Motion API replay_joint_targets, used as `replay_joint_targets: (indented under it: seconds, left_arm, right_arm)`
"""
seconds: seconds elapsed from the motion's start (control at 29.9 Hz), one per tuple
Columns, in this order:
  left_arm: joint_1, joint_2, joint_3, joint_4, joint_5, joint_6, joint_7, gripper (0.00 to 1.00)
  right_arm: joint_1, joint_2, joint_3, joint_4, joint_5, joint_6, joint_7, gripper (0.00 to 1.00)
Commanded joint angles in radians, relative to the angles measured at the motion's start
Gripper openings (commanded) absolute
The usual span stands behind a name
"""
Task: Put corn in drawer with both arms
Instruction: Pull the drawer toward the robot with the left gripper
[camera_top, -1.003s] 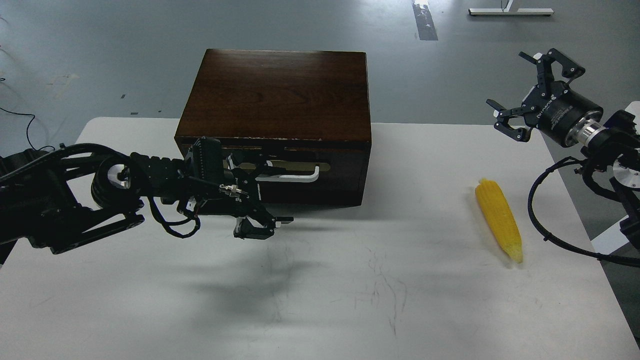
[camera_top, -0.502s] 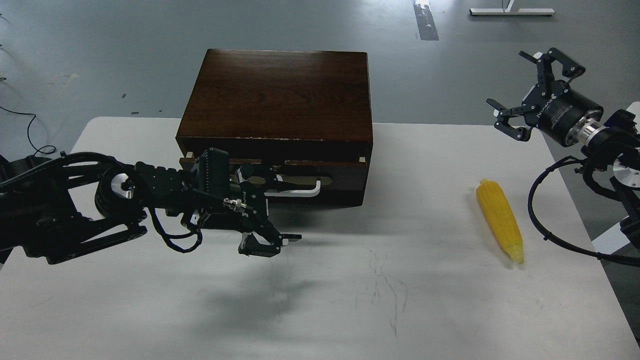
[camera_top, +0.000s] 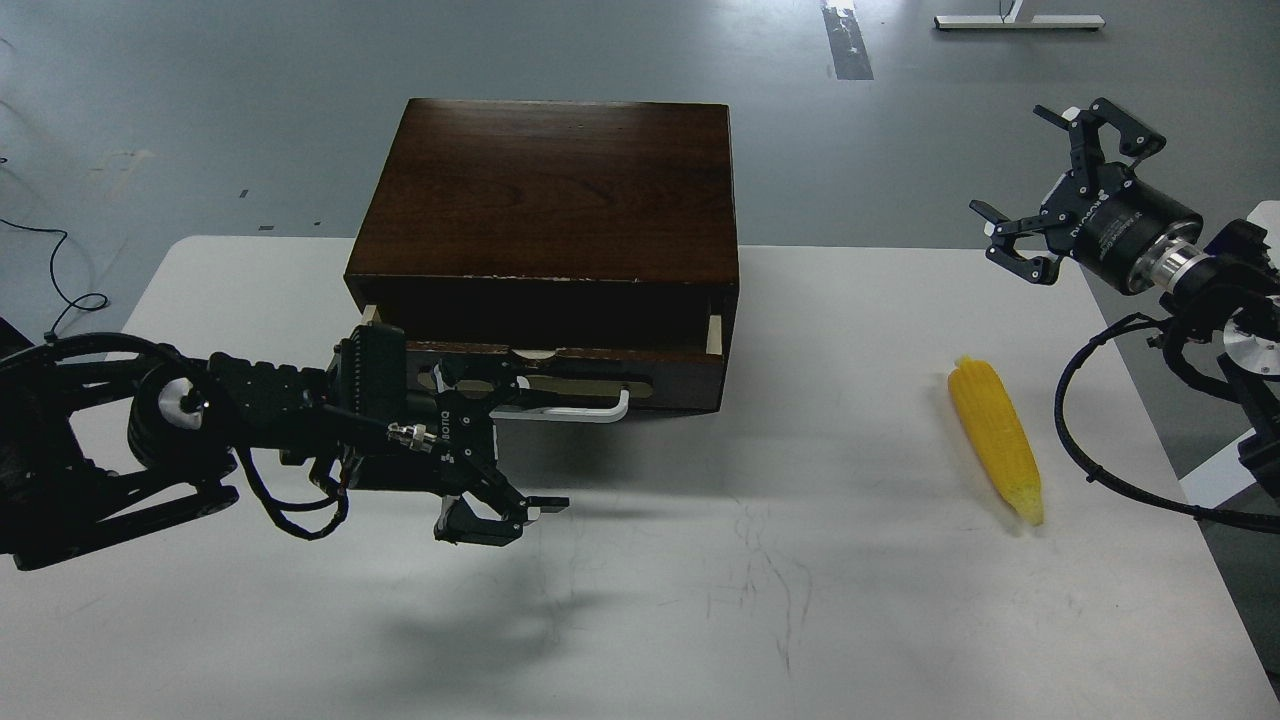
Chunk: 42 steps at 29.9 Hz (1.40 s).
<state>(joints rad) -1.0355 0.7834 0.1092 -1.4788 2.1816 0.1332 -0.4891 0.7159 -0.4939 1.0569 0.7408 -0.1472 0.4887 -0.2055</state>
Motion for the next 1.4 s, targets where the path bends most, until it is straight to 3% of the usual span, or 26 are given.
replay_joint_targets:
  seconds: [0.0,1.37]
  left_arm:
    - [0.018,0.005,-0.003,-0.001,0.0,0.0,0.0,0.99]
    - [0.023,0.048,-0.006,-0.087,0.0,-0.04,0.0,0.98]
  right_arm:
    - [0.002,0.0,0.0,0.0,0.0,0.0,-0.002,1.0]
    - [0.01,0.0,-0.002,-0.021,0.0,0.0,-0.002,1.0]
